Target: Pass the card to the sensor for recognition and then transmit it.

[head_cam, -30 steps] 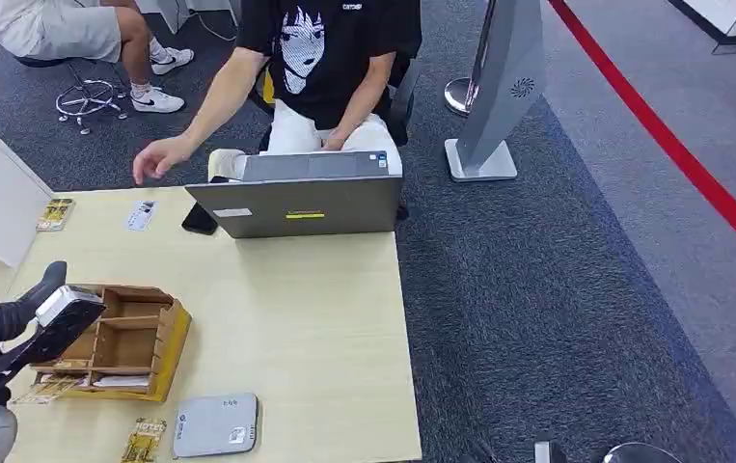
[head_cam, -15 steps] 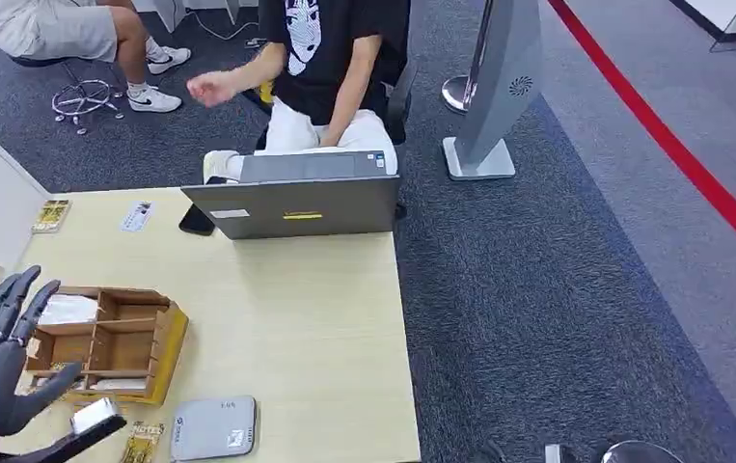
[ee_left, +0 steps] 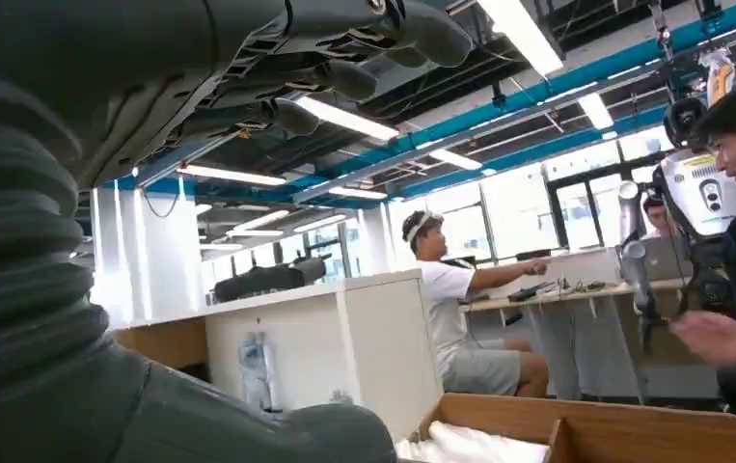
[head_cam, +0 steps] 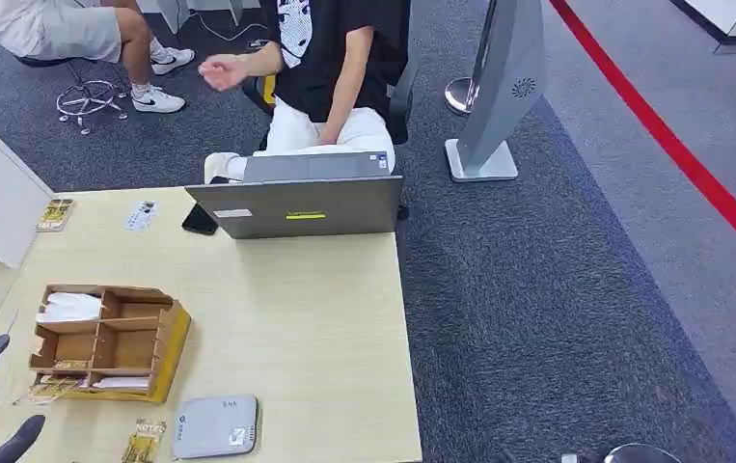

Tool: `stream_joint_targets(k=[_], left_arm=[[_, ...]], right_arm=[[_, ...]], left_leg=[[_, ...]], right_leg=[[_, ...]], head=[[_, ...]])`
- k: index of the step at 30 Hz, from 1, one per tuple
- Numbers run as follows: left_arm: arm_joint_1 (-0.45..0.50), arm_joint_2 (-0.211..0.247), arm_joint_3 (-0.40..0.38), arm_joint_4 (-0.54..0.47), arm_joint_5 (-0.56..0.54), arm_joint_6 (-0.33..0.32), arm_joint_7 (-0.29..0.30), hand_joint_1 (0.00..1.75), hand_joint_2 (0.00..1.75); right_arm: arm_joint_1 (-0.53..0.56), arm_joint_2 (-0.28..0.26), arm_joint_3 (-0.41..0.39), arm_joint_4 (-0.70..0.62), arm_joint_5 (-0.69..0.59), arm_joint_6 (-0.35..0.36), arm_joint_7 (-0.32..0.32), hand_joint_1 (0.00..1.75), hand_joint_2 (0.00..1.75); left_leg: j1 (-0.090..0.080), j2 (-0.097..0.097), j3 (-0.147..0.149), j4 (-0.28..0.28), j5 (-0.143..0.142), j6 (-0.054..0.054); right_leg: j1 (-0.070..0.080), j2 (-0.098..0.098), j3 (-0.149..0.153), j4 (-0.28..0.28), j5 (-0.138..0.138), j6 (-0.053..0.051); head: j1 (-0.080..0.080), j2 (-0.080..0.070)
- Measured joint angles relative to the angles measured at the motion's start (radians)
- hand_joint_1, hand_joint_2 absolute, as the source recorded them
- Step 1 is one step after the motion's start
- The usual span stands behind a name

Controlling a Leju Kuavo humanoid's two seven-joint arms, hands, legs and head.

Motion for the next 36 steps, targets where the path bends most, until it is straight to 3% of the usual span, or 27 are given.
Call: stream_joint_targets(k=[14,24,36], left_arm=[[0.003,-0.024,0.008,0.004,0.004,0.004,0.013,0.0,1.75],[-0.083,-0.076,0.072,0.163,0.106,-0.028,-0.029,0.0,1.75],[-0.114,-0.132,0.116,0.219,0.099,-0.052,-0.051,0.0,1.75]], right_arm=[[-0.013,0.052,-0.097,-0.015,0.078,0.062,0.024,0.0,1.75],[-0.03,0.061,-0.16,-0.018,0.138,0.11,0.043,0.0,1.75],[-0.037,0.061,-0.176,-0.018,0.143,0.11,0.05,0.0,1.75]], left_leg=[[0.0,0.0,0.0,0.0,0.0,0.0],[0.0,-0.001,0.001,0.0,0.0,0.0],[0.0,-0.001,0.001,0.0,0.0,0.0]], right_leg=[[0.0,0.0,0.0,0.0,0.0,0.0],[0.0,-0.001,0.001,0.0,0.0,0.0],[0.0,-0.001,0.001,0.0,0.0,0.0]], head=[[0.001,0.0],[0.0,0.0],[0.0,0.0]])
